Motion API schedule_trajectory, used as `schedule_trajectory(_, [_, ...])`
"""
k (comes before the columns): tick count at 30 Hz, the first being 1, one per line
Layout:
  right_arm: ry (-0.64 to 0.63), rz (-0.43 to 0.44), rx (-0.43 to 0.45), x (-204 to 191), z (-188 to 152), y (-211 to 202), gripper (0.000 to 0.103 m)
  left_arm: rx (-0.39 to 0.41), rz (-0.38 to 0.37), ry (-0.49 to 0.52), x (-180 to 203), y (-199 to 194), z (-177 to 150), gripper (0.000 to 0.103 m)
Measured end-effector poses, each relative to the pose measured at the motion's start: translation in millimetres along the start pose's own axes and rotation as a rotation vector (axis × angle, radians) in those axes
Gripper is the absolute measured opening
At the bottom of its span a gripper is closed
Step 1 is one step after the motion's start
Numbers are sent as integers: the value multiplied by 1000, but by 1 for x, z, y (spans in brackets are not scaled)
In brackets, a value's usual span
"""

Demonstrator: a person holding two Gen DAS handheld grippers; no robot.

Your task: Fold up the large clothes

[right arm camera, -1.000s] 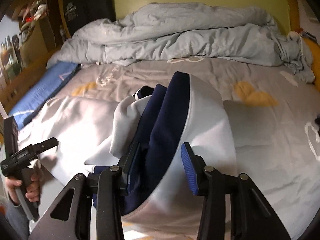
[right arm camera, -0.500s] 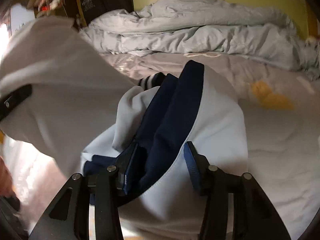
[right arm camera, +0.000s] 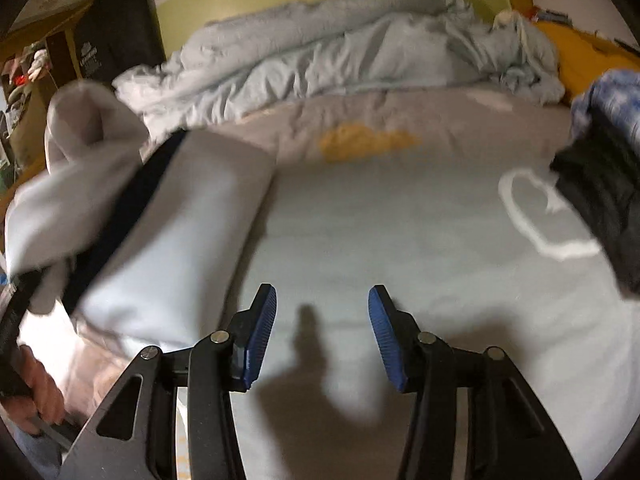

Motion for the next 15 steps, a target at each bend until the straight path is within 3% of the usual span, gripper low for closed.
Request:
schedule_trajectory(3, [-13,22,-3,-8,-8,-6,48,0,22,37,-6,-10,-3,11])
schedule_trajectory(5, [-26,41,21,-11,-6,-18,48,-4,46,76,-5,-19,-2,22])
schedule_trajectory(8, [-86,60,72,-25,-3,-45,48,-64,58,163,2,-32,-7,32])
schedule_trajectory(10, [-88,70,101,-28,-2,-58,48,-108,47,173,4,-41,-10,57])
schedule_trajectory(12, [-93,75,111,-34,-3,-68,48,-123,37,143,5,-51,-10,91])
schedule_trajectory(15, [-120,65,117,-40,0,-72,48,-110,42,129,6,-61,3,95])
Point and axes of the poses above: each gripper's, at about its wrist camera, not at the fingertips, and y roughly the way its jaws point, x to its right, z to its top, the point moved 1 cm from there along y, roughly the way its jaws point, and after that the axes turned 15 degrees about x, right-handed, at the moved point
